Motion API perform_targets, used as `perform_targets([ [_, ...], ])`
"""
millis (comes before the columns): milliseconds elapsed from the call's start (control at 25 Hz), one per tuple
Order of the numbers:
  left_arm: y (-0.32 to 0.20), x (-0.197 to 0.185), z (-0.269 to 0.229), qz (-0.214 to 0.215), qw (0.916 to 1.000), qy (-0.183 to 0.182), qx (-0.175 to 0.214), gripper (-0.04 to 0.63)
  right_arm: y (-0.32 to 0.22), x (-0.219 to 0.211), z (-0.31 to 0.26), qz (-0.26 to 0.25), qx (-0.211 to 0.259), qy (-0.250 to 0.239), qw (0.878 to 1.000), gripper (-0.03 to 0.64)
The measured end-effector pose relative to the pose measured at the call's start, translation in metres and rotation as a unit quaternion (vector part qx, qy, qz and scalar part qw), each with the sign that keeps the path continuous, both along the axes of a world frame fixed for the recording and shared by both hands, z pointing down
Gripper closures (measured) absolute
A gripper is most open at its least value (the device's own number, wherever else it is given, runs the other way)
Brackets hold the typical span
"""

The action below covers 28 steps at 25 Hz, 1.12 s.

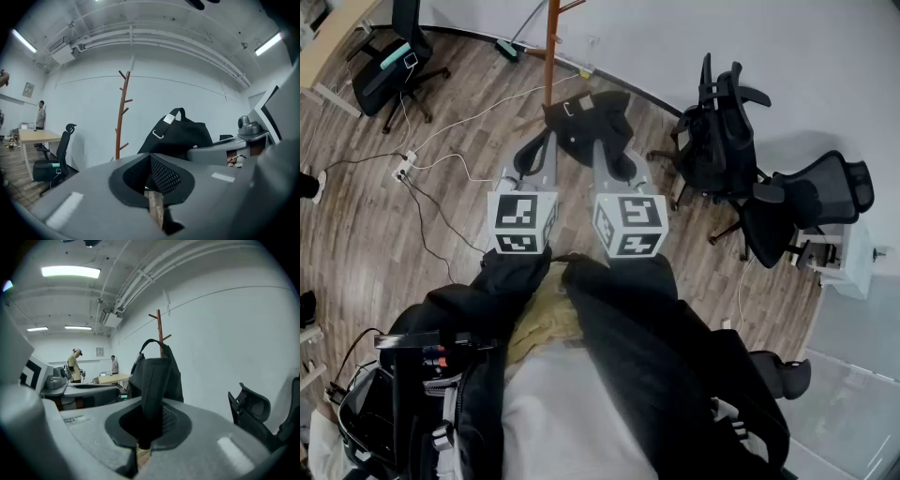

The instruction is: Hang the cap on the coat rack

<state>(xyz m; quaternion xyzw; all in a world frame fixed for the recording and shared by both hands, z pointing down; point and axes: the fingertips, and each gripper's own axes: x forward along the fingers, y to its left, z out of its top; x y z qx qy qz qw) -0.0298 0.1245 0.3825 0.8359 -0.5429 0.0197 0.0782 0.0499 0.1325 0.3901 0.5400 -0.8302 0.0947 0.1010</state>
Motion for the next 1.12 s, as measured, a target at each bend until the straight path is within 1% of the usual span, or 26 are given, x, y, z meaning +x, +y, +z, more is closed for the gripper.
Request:
perform_targets([
  [280,0.001,0.000,0.004,0.005,1.0000,0.004,-0.004,0.594,0.002,0.002,0.005,0.008,-0.003,-0.002,1.000,0.614],
  [640,0.004,-0.014,0.027,0.013,0.9993,0.013,-0.032,0.594,0.005,-0.004,0.022,0.023,-0.019,-0.003,1.000,0.612],
  [760,0.009,-0.015,0.039,0.016,0.9988,0.015,-0.044,0.594,0.009,-0.002,0.033,0.027,-0.031,-0.002,0.999,0.612],
  [920,-0.002,-0.034,0.051,0.013,0.9974,0.021,-0.067,0.594,-0.003,-0.019,0.045,0.025,-0.055,0.005,0.998,0.612],
  [1120,-0.026,-0.047,0.058,-0.005,0.9969,0.025,-0.074,0.594,-0.031,-0.026,0.055,0.013,-0.065,0.004,0.998,0.612],
])
